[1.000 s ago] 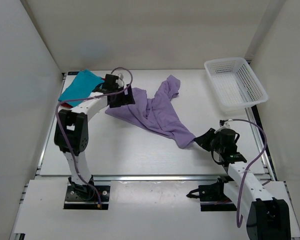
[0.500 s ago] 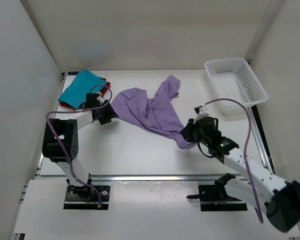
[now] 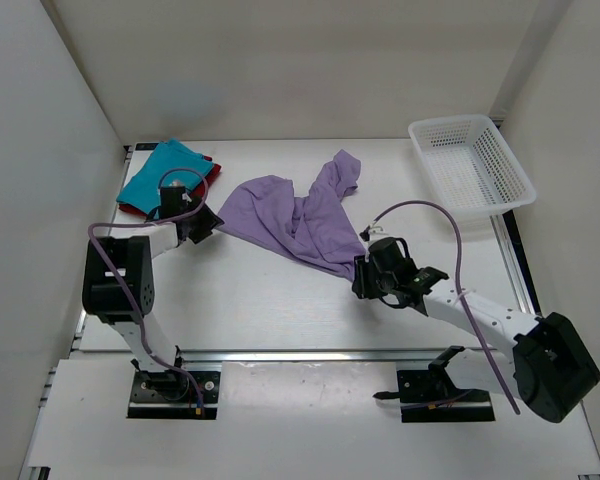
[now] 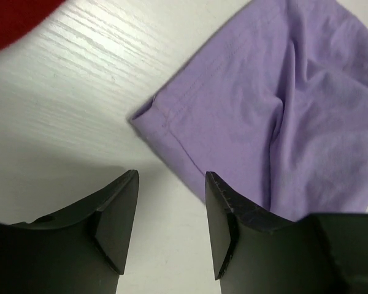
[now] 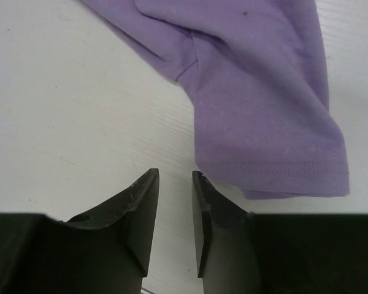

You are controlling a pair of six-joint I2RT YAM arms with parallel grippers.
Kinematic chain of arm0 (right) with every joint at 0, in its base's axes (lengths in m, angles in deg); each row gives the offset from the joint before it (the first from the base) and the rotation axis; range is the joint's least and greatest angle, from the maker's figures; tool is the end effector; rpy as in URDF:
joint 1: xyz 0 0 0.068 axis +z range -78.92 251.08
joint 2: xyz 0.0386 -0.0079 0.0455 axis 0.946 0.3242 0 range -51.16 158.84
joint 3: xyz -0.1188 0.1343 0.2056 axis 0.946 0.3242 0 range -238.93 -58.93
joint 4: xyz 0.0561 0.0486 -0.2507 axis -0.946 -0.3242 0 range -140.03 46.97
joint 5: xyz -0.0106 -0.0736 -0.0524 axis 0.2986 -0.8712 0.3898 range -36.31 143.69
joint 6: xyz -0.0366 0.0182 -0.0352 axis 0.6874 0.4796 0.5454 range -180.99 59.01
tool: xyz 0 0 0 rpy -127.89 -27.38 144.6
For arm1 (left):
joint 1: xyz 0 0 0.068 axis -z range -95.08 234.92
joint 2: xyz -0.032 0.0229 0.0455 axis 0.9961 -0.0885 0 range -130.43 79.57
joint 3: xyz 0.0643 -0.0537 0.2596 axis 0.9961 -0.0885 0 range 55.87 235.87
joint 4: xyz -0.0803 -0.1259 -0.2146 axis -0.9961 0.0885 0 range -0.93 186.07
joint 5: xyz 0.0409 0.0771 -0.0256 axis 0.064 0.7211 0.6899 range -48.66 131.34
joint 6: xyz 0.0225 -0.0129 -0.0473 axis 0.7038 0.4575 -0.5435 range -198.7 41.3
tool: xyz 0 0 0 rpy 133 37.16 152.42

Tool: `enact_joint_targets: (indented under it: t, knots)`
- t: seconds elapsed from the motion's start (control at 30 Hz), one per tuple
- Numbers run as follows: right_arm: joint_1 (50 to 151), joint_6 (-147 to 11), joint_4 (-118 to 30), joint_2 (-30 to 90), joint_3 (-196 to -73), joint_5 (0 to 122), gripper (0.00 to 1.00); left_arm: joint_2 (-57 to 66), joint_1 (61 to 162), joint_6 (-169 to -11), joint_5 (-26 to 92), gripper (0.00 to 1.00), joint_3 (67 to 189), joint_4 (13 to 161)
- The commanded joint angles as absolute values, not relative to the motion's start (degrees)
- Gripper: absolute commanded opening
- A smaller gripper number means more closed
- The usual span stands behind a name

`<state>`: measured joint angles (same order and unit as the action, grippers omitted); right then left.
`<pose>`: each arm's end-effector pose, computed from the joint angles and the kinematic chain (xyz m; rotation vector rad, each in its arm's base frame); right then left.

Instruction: Fold and stack the t-shirts

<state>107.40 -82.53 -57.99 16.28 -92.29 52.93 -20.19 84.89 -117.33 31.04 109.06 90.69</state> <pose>0.1833 0.1342 0.1869 -0.3123 2.4555 0.4328 0.3494 -0.0062 0.1557 -0.7346 2.3498 -0.5199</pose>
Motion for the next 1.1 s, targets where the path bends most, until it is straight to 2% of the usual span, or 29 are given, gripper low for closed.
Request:
enact_joint_targets:
  t: [0.0, 0.2, 0.47, 0.63, 0.8, 1.07]
  knots:
    - [107.38, -81.91, -54.64, 13.7, -91.19, 52.81, 0.27, -21.32, 84.93, -120.45, 34.65, 0.58, 111.4, 88.27]
    - [106.59, -81.91, -53.14, 11.94, -90.39, 56.32, 0.27, -25.8, 85.54, -120.62, 39.84, 0.58, 114.67, 90.82]
    - [106.59, -81.91, -52.09, 10.89, -89.17, 57.82, 0.27, -28.35, 86.5, -124.31, 41.87, 0.48, 114.14, 87.49]
    - [105.62, -82.7, -53.49, 10.44, -88.9, 55.1, 0.31, -29.49, 87.56, -124.14, 43.1, 0.3, 115.81, 88.19]
    - [107.9, -81.92, -56.04, 11.85, -89.86, 52.19, 0.33, -27.84, 86.95, -124.05, 42.92, 0.01, 114.15, 86.52]
    - [113.53, -81.38, -61.14, 18.97, -93.99, 45.44, 0.33, -22.56, 88.96, -122.38, 42.31, 0.0, 112.3, 83.45]
